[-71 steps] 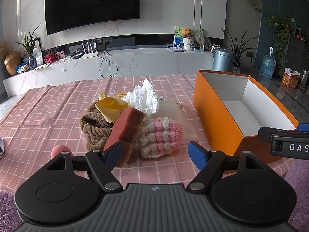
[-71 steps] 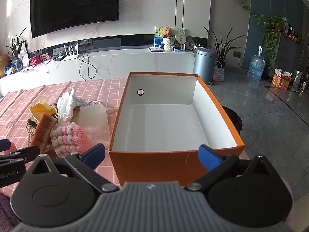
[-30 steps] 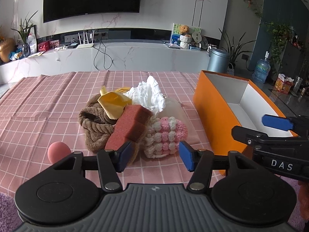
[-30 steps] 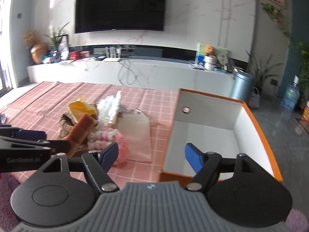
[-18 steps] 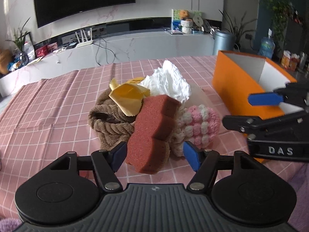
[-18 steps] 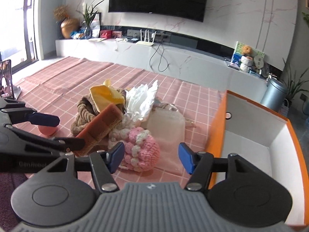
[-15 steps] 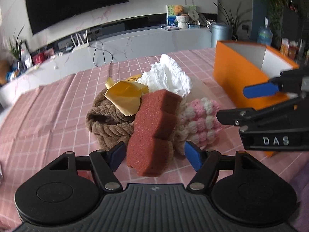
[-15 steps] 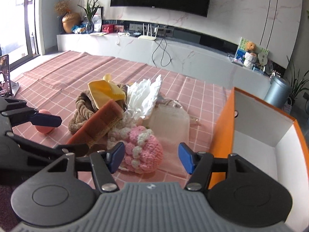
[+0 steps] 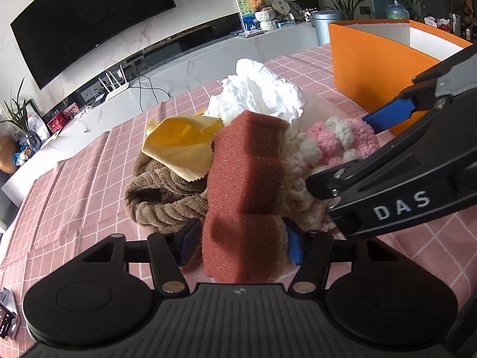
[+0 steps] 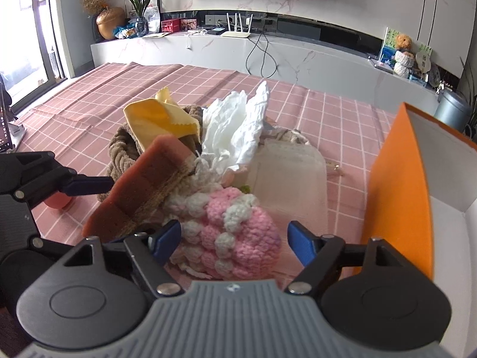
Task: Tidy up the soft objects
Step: 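Grasp the red sponge with the left tool while the right grasps the pink crochet, then carry both items over the orange box and open both tools to drop them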
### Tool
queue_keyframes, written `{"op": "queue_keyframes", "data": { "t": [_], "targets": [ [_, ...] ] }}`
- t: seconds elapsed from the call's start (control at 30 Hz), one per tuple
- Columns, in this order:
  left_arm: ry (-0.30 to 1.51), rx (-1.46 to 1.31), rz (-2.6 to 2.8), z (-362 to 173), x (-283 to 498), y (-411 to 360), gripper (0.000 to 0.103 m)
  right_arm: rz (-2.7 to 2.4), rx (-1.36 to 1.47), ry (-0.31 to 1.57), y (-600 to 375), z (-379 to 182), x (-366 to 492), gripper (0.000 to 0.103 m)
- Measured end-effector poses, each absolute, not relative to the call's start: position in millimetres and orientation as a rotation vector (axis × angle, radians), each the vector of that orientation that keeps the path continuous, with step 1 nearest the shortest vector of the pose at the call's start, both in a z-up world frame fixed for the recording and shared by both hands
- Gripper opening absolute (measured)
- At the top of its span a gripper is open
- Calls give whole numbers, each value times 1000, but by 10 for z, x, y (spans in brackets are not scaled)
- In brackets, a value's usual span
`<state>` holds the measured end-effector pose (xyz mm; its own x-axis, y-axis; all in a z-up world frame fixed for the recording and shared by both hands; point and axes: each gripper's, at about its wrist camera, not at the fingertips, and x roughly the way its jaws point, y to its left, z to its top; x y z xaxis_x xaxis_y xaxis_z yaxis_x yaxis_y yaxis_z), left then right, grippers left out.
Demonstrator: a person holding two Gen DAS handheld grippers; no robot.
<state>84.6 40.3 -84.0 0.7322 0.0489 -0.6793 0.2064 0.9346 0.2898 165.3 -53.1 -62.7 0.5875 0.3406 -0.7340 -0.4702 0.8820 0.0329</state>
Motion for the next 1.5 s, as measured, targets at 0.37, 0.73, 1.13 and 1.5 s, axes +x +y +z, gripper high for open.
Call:
{"op": "queue_keyframes", "data": {
  "t": [0.37, 0.73, 1.13, 1.5],
  "targets": [
    [747, 258, -53, -656, 725, 485, 36, 478, -173, 809, -575, -550, 1404, 21],
    [709, 137, -19, -318, 435, 515, 36, 544, -36, 706, -827, -145, 1021, 9],
    [616, 11, -149, 228, 343, 262, 36, 384, 51, 518, -1416, 436, 713, 9],
    [649, -92, -465, 614, 844, -484, 36, 139, 158, 536, -2275, 503, 703, 9]
  ]
}}
